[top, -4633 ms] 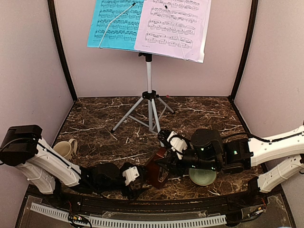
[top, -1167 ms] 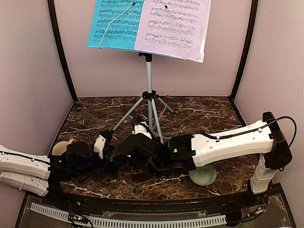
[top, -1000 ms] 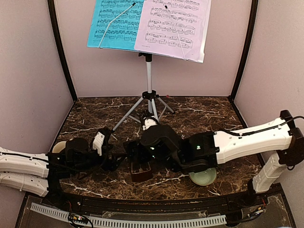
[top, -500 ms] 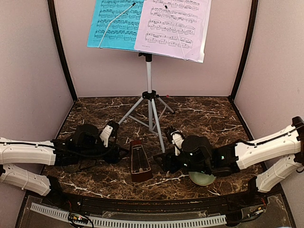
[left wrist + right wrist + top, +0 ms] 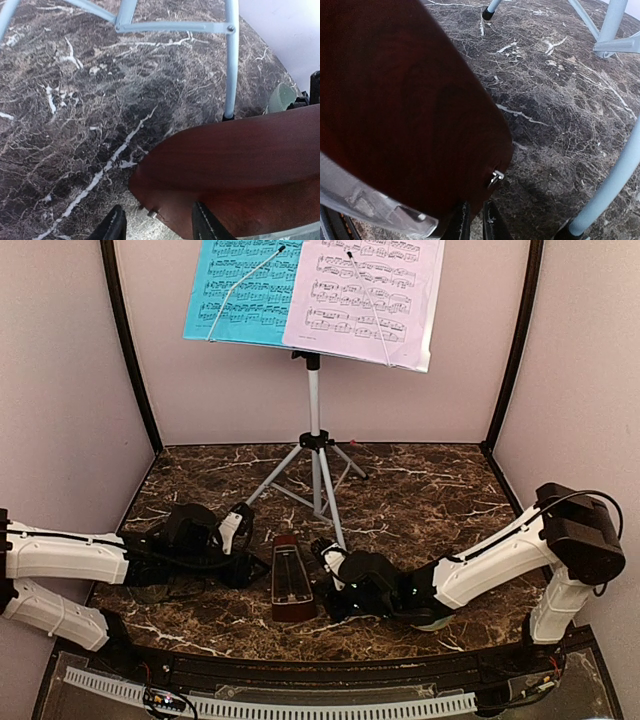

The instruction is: Set up the instrument practice props

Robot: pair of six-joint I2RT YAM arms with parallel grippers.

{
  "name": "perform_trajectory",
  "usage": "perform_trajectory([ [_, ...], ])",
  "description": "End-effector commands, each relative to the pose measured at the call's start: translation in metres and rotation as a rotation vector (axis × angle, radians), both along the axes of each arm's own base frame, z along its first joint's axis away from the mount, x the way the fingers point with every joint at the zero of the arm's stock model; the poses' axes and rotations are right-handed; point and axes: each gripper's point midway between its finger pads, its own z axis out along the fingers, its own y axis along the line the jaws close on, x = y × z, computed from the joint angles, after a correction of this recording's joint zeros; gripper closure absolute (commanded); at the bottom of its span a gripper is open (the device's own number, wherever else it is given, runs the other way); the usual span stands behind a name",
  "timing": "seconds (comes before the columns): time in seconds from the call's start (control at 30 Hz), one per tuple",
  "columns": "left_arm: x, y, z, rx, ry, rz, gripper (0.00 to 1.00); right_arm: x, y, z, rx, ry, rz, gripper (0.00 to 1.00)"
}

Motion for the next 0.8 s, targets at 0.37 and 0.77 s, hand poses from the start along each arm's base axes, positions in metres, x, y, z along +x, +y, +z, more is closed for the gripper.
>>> perform_trajectory([
  [0.37,0.025,-0.032,-0.001,-0.011,0.016,-0.048,0.44,-0.026,0.064,0.012,0.208,0.028,0.121,0.86],
  [0.77,0.019,0.03,0.069,-0.06,-0.209,0.113,0.01,-0.027,0.025,0.047,0.299,0.021,0.054,0.63],
])
